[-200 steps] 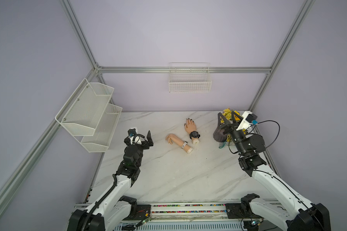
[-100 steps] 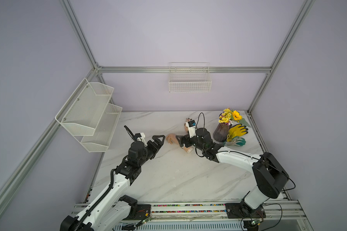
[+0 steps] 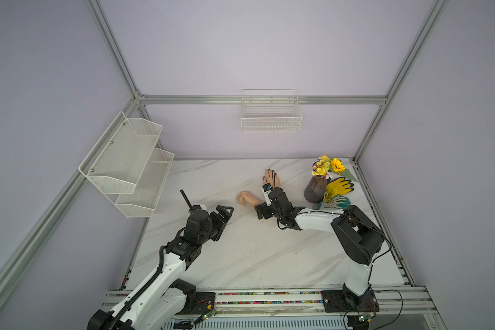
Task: Take off the watch
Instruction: Adjust the hand at the center of the board.
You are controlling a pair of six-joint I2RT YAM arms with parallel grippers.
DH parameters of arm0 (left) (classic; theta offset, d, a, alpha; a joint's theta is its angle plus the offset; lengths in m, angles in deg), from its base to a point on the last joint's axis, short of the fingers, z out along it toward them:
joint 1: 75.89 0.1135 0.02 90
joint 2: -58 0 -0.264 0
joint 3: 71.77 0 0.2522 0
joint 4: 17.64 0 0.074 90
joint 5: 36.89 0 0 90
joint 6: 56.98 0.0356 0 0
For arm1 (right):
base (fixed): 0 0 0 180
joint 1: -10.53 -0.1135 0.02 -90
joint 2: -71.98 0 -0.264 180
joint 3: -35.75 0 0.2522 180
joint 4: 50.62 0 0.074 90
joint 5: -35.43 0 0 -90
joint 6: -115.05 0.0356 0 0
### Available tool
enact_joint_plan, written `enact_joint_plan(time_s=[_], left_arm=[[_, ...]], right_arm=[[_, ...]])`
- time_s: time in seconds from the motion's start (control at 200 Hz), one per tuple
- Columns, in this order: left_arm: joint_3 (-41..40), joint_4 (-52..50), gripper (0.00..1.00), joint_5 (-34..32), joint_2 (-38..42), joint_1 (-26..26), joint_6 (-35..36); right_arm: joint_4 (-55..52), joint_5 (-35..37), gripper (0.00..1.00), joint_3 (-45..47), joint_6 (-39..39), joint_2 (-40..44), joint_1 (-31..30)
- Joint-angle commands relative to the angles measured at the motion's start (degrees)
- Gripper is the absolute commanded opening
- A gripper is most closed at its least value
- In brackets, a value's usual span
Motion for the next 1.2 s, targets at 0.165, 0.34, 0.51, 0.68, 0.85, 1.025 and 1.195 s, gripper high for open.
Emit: enact_joint_plan(time_s=[0.165,0.34,0.51,0.68,0.85,1.025,1.195], left_arm=[[1.80,0.28,1.00,-0.30,-2.26,-0.19,1.21],[2.27,-1.09,1.00,0.14,-2.77,-0.19,1.95],[1.58,-1.41,1.00,-1.71,-1.73,-0.12,2.15],[2.05,-1.30,1.00,-1.91,-3.42,-0.19,4.72],[3.58,0.76,1.00,1.78,-6.14,-0.08,8.47],[7.46,-2.54,1.00,2.20,-9.72,-0.19,17.76],[9.80,-7.80,1.00,-2.14,-14.88,-0.26,21.38]], right_arm=[[-0.70,-1.36,0.93,-1.65,1.18,-2.88,-1.54],[-1.65,-2.93,0.80,-3.69,1.85,-6.61,-1.92],[-1.63,-4.11,0.67,-4.28,3.48,-8.12,-2.29],[-1.31,-8.22,0.39,-4.17,6.24,-6.66,-2.37],[3.09,-21.59,0.28,-1.26,12.40,-2.44,-2.40],[10.18,-42.43,0.26,2.15,20.65,-0.71,-2.35],[19.93,-52.66,0.25,6.53,27.44,-2.94,-2.41]])
